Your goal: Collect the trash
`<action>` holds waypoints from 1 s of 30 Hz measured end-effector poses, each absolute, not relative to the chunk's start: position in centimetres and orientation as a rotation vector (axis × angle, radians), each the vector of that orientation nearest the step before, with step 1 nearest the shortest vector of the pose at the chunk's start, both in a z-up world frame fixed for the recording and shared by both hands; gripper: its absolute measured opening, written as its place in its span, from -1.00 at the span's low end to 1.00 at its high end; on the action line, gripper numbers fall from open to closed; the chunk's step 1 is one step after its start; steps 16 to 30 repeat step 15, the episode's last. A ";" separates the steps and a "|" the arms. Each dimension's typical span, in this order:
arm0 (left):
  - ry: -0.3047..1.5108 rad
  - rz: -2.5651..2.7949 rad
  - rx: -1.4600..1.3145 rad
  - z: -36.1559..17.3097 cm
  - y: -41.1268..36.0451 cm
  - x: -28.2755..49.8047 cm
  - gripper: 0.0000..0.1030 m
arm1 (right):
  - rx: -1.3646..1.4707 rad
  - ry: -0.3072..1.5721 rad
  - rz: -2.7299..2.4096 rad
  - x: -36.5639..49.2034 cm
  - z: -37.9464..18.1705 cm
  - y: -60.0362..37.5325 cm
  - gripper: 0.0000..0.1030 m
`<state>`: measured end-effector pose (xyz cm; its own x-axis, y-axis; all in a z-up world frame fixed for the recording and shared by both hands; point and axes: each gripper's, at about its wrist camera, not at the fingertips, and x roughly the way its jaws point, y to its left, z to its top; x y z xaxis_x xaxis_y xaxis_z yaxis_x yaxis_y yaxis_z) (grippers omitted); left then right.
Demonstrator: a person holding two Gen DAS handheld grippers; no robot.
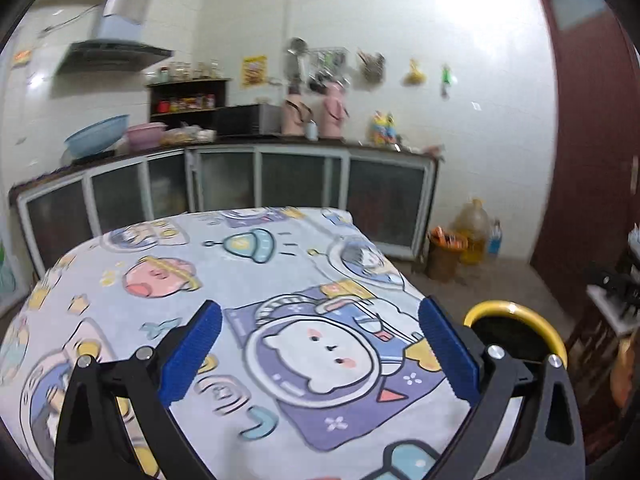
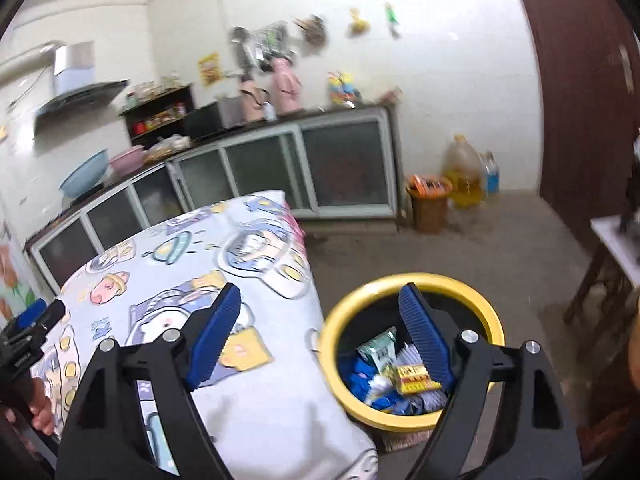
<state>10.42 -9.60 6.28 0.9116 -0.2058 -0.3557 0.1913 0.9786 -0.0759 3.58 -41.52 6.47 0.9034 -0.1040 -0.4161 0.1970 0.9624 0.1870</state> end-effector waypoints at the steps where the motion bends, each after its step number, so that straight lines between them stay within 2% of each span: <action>1: 0.358 -0.187 -0.068 6.4 -8.7 9.6 0.84 | 0.206 0.378 -0.150 3.0 7.0 -40.1 0.67; 2: 0.343 -0.161 -0.091 6.5 -7.8 8.7 0.84 | 0.196 0.343 -0.138 2.4 7.5 -38.8 0.81; 3: 0.329 -0.123 -0.102 6.7 -6.9 7.6 0.85 | 0.198 0.304 -0.133 1.7 7.8 -37.9 0.84; 8: 0.257 0.027 0.008 7.2 -5.1 3.5 0.85 | 0.133 0.156 -0.177 -2.1 8.7 -32.7 0.85; 15: 0.357 0.056 -0.043 5.2 -3.1 0.2 0.85 | 0.078 0.201 -0.131 -5.4 6.1 -26.7 0.85; 30: 0.357 0.056 -0.043 5.2 -3.1 0.2 0.85 | 0.078 0.201 -0.131 -5.4 6.1 -26.7 0.85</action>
